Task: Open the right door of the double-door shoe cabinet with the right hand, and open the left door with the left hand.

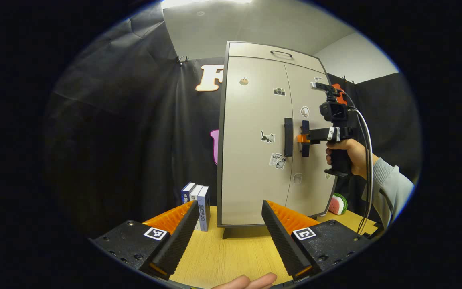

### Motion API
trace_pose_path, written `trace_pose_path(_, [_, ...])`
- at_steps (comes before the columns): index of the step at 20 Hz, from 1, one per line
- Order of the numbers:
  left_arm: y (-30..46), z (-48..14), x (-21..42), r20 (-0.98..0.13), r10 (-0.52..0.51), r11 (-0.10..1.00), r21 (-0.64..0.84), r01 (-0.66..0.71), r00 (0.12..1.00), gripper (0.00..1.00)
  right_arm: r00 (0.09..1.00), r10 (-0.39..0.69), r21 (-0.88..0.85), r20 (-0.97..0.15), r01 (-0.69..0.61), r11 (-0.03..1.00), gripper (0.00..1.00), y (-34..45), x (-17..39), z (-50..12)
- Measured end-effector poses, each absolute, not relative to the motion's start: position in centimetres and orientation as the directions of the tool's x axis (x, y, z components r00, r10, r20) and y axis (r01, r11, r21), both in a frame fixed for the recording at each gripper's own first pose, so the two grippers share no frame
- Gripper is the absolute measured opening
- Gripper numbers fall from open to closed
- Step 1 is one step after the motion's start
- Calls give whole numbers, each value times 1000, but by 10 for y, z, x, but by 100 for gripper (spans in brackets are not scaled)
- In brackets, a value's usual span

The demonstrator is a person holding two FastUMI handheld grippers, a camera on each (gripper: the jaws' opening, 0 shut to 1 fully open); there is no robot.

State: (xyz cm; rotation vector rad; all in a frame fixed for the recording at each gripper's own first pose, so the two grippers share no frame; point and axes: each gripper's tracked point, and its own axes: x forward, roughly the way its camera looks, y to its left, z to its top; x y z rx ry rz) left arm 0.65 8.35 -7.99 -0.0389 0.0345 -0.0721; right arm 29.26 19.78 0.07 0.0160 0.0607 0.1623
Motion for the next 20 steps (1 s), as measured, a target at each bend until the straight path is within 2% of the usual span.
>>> trace_pose_path(1, [77,-80,4,-32,-90,995,-46,88,995,98,988,147,44,-55,-144,989,26,198,298,1])
trace_pose_path(2, [76,-81,3,-37,-96,995,-45,94,995,98,987,144,64,-73,-140,988,29,198,302,-2])
trace_pose_path(3, [75,-82,1,-40,-94,995,-41,92,995,98,986,145,93,-85,-137,986,19,198,300,-3])
trace_pose_path(5, [74,-76,-4,-28,-93,995,-37,91,995,96,986,138,75,-95,-131,989,20,198,299,-3])
trace_pose_path(9, [75,-73,-16,-14,-78,992,-96,76,997,98,990,95,69,-106,-88,994,20,196,295,-6])
trace_pose_path(14, [82,-76,-28,-23,-52,994,-99,50,998,98,980,150,76,-133,-141,987,20,186,272,-5])
trace_pose_path(15, [82,-73,-31,-16,-46,994,-97,45,999,95,978,162,82,-133,-152,985,20,184,266,-5])
trace_pose_path(20, [65,-64,-52,5,-68,996,-61,68,998,98,971,204,109,-126,-191,976,20,170,244,-4])
